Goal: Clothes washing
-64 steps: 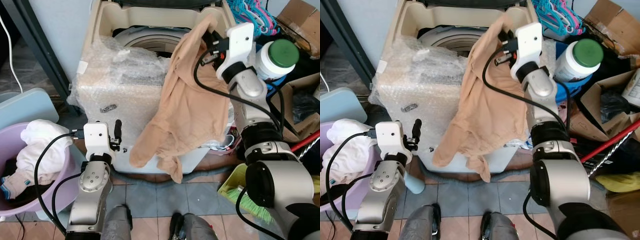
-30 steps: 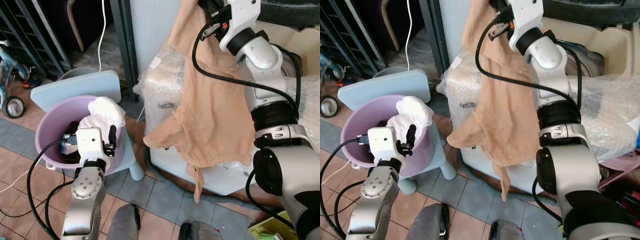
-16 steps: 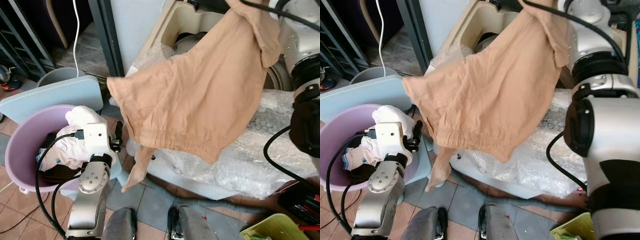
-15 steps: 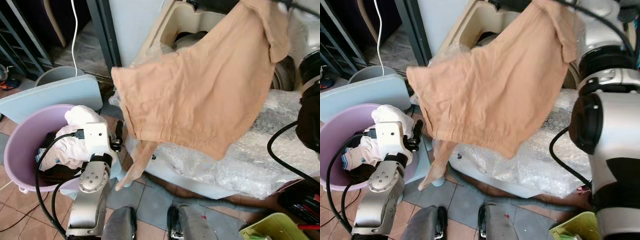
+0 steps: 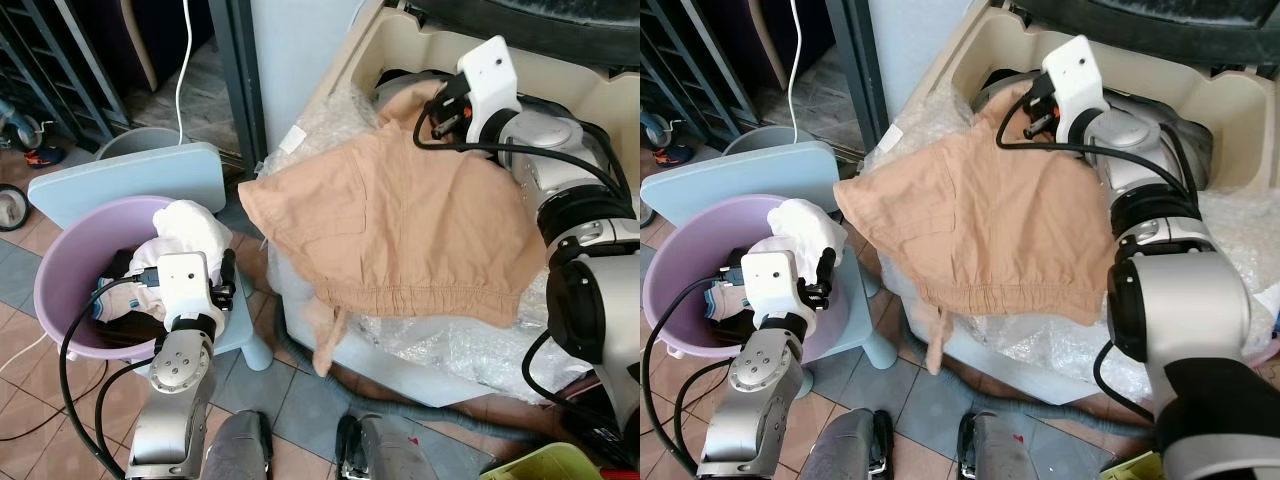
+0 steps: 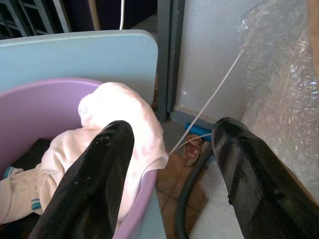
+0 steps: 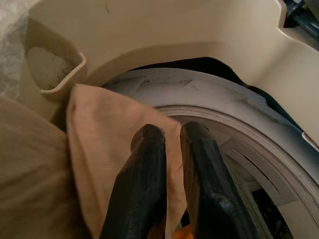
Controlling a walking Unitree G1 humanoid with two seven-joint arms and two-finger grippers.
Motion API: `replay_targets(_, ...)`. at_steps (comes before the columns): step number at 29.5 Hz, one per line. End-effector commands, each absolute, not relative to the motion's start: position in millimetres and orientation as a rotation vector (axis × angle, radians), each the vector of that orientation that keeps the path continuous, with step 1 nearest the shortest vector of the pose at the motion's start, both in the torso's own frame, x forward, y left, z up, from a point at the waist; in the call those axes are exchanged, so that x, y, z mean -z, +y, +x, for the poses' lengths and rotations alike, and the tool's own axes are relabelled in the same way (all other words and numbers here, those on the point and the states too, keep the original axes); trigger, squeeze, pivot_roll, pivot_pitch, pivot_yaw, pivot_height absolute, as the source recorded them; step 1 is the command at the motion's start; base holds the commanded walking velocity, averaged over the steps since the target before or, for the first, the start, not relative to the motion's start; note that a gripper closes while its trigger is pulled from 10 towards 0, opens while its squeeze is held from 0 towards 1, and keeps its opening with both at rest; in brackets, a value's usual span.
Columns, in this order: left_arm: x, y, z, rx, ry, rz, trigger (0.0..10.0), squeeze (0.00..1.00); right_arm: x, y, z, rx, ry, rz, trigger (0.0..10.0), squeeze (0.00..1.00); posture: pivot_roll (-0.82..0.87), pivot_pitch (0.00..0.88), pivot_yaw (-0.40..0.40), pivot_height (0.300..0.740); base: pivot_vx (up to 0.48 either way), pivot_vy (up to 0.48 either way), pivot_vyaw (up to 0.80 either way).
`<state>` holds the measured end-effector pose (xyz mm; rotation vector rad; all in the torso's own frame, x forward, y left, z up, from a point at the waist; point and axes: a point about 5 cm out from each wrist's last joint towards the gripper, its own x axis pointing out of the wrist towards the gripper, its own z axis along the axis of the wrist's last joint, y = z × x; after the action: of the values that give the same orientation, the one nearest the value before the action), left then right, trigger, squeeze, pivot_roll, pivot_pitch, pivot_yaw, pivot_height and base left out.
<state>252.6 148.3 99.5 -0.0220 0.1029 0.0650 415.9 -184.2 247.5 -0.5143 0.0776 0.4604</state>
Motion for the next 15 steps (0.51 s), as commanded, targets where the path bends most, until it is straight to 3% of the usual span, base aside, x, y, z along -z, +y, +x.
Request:
replay_targets(1, -97, 146, 253, -0.048, 0.12, -0.017, 10.0, 0.0, -263, -186, 416, -0.447, 0.004, -0.578, 10.0, 1.0, 0.05, 0.151, -0.011, 0.74, 0.0, 0.0, 0.0)
replay_targets(3, -97, 145, 254, -0.039, 0.121, -0.017, 10.0, 0.0, -279, -196, 414, -0.355, -0.137, -0.532, 10.0, 1.0, 0.04, 0.149, -0.008, 0.74, 0.0, 0.0, 0.0)
replay_targets(4, -97, 144, 254, -0.035, 0.122, -0.017, 10.0, 0.0, -289, -200, 412, -0.365, -0.19, -0.422, 10.0, 1.0, 0.04, 0.147, -0.006, 0.74, 0.0, 0.0, 0.0)
replay_targets(7, -95, 144, 253, -0.032, 0.125, -0.017, 10.0, 0.0, -293, -200, 400, -0.495, -0.294, -0.378, 10.0, 1.0, 0.03, 0.138, -0.009, 0.74, 0.0, 0.0, 0.0)
replay_targets(10, -94, 144, 252, -0.031, 0.129, -0.021, 10.0, 0.0, -279, -199, 382, -0.639, -0.306, -0.342, 10.0, 1.0, 0.02, 0.136, -0.011, 0.74, 0.0, 0.0, 0.0)
replay_targets(15, -94, 143, 255, -0.032, 0.126, -0.027, 10.0, 0.0, -249, -193, 344, -0.657, -0.324, -0.172, 10.0, 1.0, 0.01, 0.137, 0.0, 0.74, 0.0, 0.0, 0.0)
